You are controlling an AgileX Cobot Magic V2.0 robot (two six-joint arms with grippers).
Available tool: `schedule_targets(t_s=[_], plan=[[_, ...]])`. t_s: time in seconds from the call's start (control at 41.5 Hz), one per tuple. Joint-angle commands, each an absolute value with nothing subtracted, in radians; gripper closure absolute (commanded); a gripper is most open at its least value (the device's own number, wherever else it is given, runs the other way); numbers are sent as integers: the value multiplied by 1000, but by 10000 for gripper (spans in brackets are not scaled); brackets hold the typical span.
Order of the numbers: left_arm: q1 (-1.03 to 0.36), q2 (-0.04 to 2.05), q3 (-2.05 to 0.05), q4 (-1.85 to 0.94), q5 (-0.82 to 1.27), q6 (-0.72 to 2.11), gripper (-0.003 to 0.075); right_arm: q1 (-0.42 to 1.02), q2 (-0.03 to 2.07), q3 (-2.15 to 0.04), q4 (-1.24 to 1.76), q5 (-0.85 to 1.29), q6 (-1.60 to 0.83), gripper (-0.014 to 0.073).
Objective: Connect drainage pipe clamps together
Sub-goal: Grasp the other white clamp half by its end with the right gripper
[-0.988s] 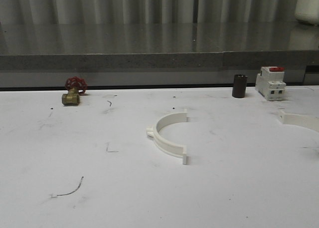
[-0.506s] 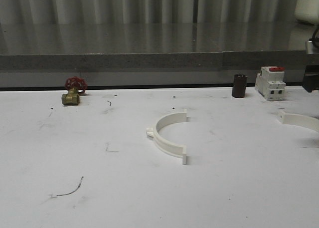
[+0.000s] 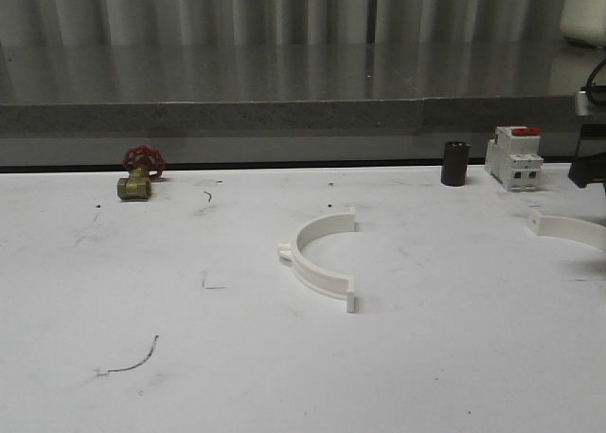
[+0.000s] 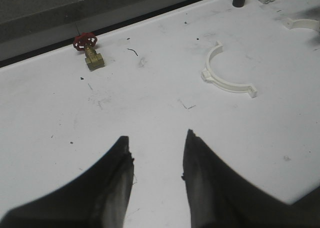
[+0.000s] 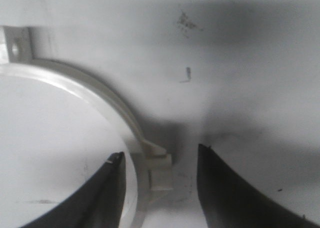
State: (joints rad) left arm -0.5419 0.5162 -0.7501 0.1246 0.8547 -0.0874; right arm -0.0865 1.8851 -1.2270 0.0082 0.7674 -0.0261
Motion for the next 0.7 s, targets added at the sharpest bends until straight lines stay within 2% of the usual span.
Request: schedule_targets(t_s=[0.0,0.265,0.458,0.675], plan=[[-541,522,-775,123,789,-90,482,-91,1837,-1254,7,762,-40,262],[-541,522,-775,123,789,-90,482,-91,1852,-1254,7,783,-40,266],[-541,522,-775,123,789,-90,482,-91,1855,-1254,7,801,-40,386],[-541,522,-775,123,789,-90,482,-86,1853,-1254,7,793,-40,405]])
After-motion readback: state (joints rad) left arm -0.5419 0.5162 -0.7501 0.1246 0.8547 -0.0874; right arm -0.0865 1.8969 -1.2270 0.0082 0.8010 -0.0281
